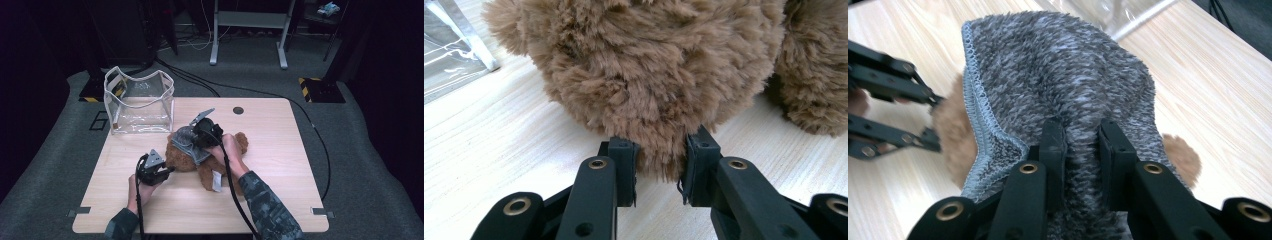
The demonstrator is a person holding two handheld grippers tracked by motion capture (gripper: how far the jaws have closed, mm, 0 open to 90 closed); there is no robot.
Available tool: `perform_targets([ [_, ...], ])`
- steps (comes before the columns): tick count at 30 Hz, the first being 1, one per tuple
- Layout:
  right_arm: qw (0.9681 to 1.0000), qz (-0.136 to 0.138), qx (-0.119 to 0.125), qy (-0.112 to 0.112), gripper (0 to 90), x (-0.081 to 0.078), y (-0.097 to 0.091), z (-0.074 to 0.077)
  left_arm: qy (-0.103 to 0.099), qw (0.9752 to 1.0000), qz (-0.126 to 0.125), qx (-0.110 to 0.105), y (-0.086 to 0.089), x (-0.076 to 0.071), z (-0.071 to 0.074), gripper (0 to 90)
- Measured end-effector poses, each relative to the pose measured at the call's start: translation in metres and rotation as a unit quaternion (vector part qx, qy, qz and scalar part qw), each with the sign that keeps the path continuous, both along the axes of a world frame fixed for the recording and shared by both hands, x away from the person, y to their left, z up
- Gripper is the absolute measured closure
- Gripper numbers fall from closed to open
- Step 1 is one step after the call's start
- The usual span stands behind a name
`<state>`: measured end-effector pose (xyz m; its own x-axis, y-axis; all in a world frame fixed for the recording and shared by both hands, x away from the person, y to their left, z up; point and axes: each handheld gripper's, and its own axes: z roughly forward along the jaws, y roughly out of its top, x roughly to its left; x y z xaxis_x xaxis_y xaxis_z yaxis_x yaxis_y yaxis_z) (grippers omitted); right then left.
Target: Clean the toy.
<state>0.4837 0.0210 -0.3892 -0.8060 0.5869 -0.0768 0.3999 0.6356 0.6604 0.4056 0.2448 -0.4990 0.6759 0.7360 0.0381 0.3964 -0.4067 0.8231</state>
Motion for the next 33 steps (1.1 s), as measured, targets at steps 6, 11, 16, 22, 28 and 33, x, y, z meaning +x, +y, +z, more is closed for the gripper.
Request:
perform_targets([
  [6, 0.9995, -0.016, -0.024, 0.010, 76.5, 0.001, -0.019, 0.000, -0.001, 1.0000, 0.001, 0.000, 0.000, 0.000, 0.000, 71.4],
  [11, 0.9991, -0.030, -0.027, 0.012, 76.6, 0.004, -0.038, -0.002, 0.005, 1.0000, -0.003, -0.001, 0.001, 0.000, 0.000, 71.4],
  [16, 0.9978, -0.059, -0.021, 0.020, 76.7, 0.005, -0.058, -0.001, 0.007, 1.0000, -0.001, -0.004, 0.001, 0.000, -0.001, 71.4],
  [22, 0.9958, -0.086, -0.025, 0.022, 77.0, 0.007, -0.086, -0.002, 0.003, 1.0000, -0.001, -0.004, 0.002, 0.001, -0.002, 70.7],
  [28, 0.9944, -0.102, -0.012, 0.027, 77.7, 0.007, -0.101, -0.005, 0.007, 0.9999, 0.003, -0.008, 0.002, 0.002, -0.005, 62.1],
  [33, 0.9949, -0.099, -0.012, 0.017, 79.6, 0.006, -0.099, -0.004, 0.006, 0.9999, 0.006, -0.010, 0.001, 0.003, -0.007, 56.4],
])
